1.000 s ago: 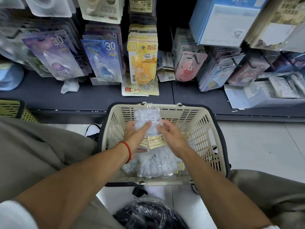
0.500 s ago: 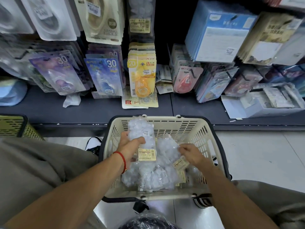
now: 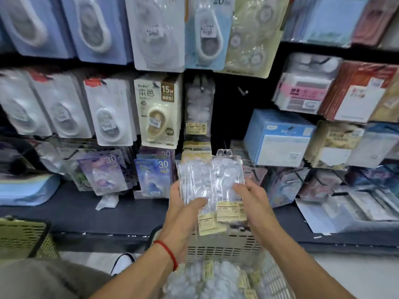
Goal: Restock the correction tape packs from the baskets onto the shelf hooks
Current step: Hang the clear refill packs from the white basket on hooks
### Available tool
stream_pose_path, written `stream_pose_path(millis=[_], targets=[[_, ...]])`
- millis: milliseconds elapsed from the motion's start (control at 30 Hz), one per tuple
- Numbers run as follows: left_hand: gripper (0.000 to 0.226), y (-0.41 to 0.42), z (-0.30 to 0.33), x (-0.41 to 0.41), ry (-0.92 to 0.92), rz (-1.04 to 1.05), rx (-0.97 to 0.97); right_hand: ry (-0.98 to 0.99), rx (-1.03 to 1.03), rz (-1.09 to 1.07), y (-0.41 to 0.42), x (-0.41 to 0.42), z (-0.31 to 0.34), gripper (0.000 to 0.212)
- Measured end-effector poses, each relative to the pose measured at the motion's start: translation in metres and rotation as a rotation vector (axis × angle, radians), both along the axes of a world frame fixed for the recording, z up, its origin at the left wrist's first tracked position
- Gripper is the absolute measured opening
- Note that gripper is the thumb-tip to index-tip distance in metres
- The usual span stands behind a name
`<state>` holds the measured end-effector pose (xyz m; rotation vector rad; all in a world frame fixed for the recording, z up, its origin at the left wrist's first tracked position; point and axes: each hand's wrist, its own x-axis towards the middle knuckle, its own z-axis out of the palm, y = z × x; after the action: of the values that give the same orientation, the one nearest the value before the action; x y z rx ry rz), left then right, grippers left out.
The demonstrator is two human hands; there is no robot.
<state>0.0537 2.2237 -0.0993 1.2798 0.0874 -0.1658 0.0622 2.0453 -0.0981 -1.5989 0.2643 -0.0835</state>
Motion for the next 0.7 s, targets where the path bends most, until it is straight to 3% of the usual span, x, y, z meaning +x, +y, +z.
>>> stream_pose_path(millis=[100, 200, 267, 333, 367, 567, 700], targets=[[0.043, 0.003, 0.042, 0.012, -0.003, -0.117, -0.144, -0.12, -0.094, 0.017, 0.016, 0.013, 0.045, 0.053], [0.043, 0.011, 0.078, 0.022, -0.054, -0.276, -0.217, -0.168, -0.174, 0.04, 0.019, 0.022, 0.084, 0.04], [0.054, 0.019, 0.095, 0.031, -0.098, -0.314, -0.187, -0.184, -0.224, 0.077, 0.015, 0.026, 0.104, 0.03], [0.079, 0.028, 0.108, 0.041, -0.114, -0.276, -0.138, -0.226, -0.263, 0.114, 0.011, 0.027, 0.121, 0.027], [0.082, 0.033, 0.11, 0.045, -0.137, -0.26, -0.102, -0.258, -0.269, 0.118, 0.01, 0.028, 0.127, 0.027], [0.061, 0.062, 0.114, 0.047, -0.503, 0.138, 0.362, -0.35, -0.269, 0.052, 0.002, 0.048, 0.124, 0.027], [0.064, 0.074, 0.115, 0.05, -0.6, 0.308, 0.429, -0.327, -0.269, 0.164, 0.013, 0.057, 0.119, 0.016]])
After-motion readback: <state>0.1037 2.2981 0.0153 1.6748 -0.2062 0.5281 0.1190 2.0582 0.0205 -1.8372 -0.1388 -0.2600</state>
